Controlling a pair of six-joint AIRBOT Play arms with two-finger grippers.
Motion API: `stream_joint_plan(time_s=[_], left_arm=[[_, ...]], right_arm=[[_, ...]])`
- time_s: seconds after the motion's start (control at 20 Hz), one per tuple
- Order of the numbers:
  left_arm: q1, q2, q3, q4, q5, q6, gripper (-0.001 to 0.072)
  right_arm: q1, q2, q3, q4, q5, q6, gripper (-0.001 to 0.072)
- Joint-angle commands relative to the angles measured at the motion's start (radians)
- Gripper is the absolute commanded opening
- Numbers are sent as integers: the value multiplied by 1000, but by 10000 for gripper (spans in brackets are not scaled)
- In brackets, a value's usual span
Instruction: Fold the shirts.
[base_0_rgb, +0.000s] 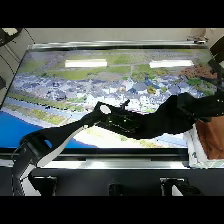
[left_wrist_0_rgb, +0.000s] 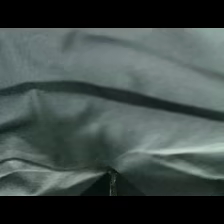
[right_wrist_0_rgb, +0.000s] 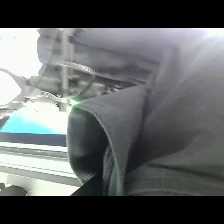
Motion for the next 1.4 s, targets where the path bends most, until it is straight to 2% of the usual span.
stream_joint_plan(time_s=[0.0, 0.15, 0.3, 0.4, 0.6, 0.7, 0.85, 0.9, 0.95, 1.0, 1.05, 1.15, 1.35], left_arm=[[9, 0, 47, -23, 20, 40, 18], [129, 151, 47, 365, -2, -73, 17], [291, 346, 47, 626, -80, -84, 19], [408, 470, 46, 679, -96, -84, 20], [599, 662, 46, 680, -116, -84, 21], [648, 727, 45, 680, -129, -84, 21], [663, 786, 42, 682, -147, -84, 21], [659, 794, 39, 682, -149, -84, 21], [655, 795, 39, 682, -155, -84, 21], [654, 794, 37, 682, -162, -84, 22], [655, 794, 30, 682, -163, -83, 21], [657, 794, 16, 698, -164, -83, 21], [657, 793, -2, 757, -164, -83, 22]], right_arm=[[2, -30, 22, 5, 14, 19, 50], [2, -110, 22, 89, -21, -11, 50], [89, -209, 22, 119, -84, -45, 50], [197, -291, 22, 121, -153, -47, 50], [367, -480, 22, 185, -362, -47, 50], [414, -575, 23, 265, -439, -59, 50], [462, -697, 22, 362, -484, -65, 51], [475, -728, 22, 376, -498, -65, 102], [482, -747, 23, 382, -530, -57, 492], [481, -751, 22, 389, -556, -59, 685], [470, -744, 23, 388, -570, -58, 712], [425, -706, 23, 333, -544, -62, 711], [238, -604, 22, 75, -343, -53, 703]])
